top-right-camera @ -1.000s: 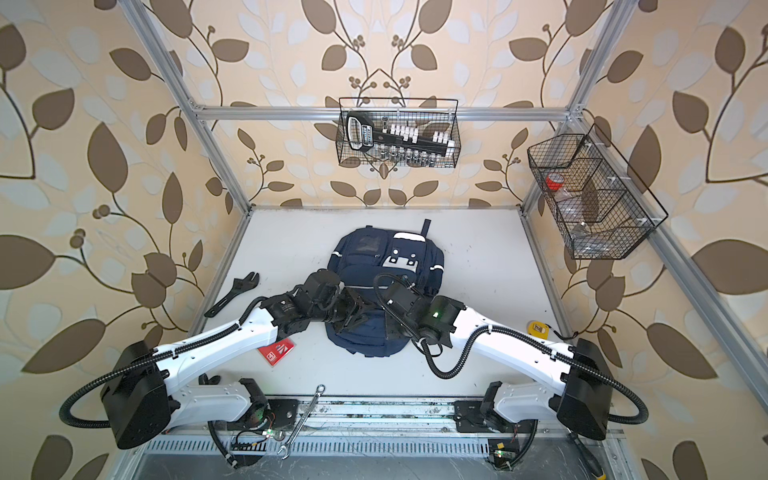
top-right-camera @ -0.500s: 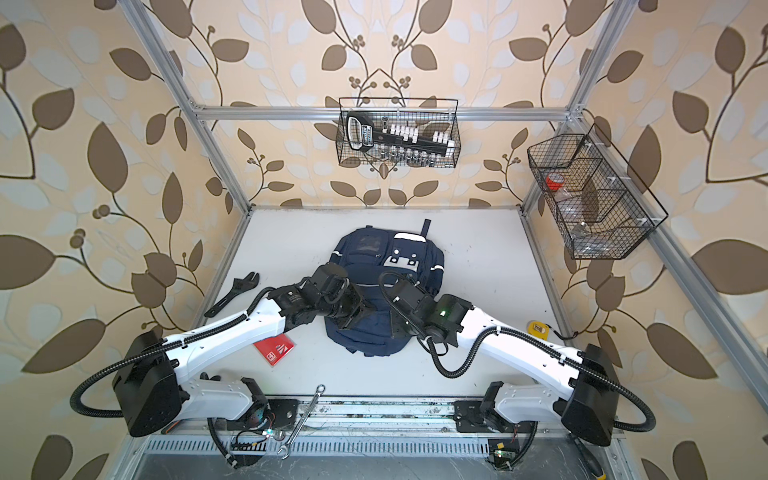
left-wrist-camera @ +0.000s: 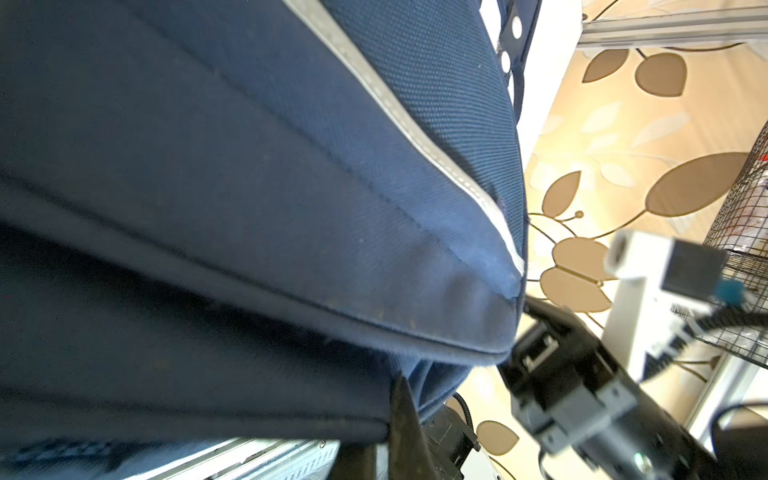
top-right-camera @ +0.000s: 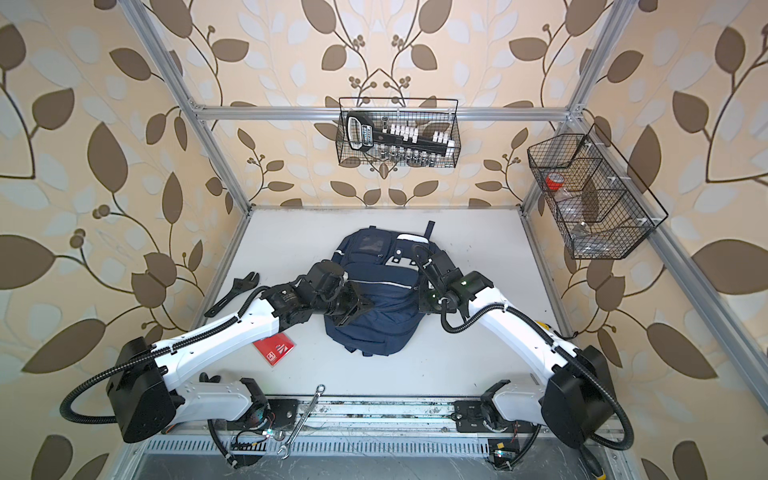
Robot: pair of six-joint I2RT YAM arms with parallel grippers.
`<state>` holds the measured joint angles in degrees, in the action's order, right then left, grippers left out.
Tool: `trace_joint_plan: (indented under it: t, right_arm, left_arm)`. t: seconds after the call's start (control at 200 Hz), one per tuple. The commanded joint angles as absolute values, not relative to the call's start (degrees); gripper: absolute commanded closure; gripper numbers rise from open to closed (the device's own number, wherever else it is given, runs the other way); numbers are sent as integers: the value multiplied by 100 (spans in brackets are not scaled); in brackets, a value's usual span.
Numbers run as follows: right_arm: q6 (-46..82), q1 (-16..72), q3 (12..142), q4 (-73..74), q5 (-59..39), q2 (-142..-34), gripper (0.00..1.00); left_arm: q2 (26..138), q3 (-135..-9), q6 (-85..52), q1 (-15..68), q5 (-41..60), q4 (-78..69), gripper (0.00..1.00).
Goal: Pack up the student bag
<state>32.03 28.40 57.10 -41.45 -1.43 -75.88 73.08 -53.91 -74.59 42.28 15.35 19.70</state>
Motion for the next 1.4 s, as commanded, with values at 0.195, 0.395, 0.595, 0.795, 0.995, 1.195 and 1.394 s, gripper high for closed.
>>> trace_joint_plan:
  t: [0.195, 0.395, 0.595, 0.795, 0.995, 1.195, 1.394]
  right_arm:
    - [2722, 2317, 5472, -3627, 774, -8043, 100]
    - [2559, 2077, 5423, -3310, 945, -8310, 100]
    - [2474, 1808, 5495, -2987, 903, -8520, 100]
    - [2654, 1632, 5777, -2971, 737, -8700, 100]
    - [2659, 1624, 5784, -3012, 1120, -8713, 100]
    - [2668, 1603, 6156, -3519, 1135, -8640, 64]
    - [3095, 1677, 6001, -4254, 1277, -7377, 35]
  left_arm:
    - [6961, -5220, -7172, 4028, 1362, 2082, 100]
    - [6893, -5039, -7207, 4018, 1465, 1962, 100]
    - [6761, -4924, -7216, 3999, 1415, 1967, 100]
    - [6733, -4856, -7206, 3956, 1395, 2048, 100]
    - [6677, -4711, -7234, 3880, 1451, 1993, 100]
    - [6817, -4737, -7250, 3876, 1509, 1857, 100]
    - [7038, -4731, -7313, 3870, 1694, 1487, 100]
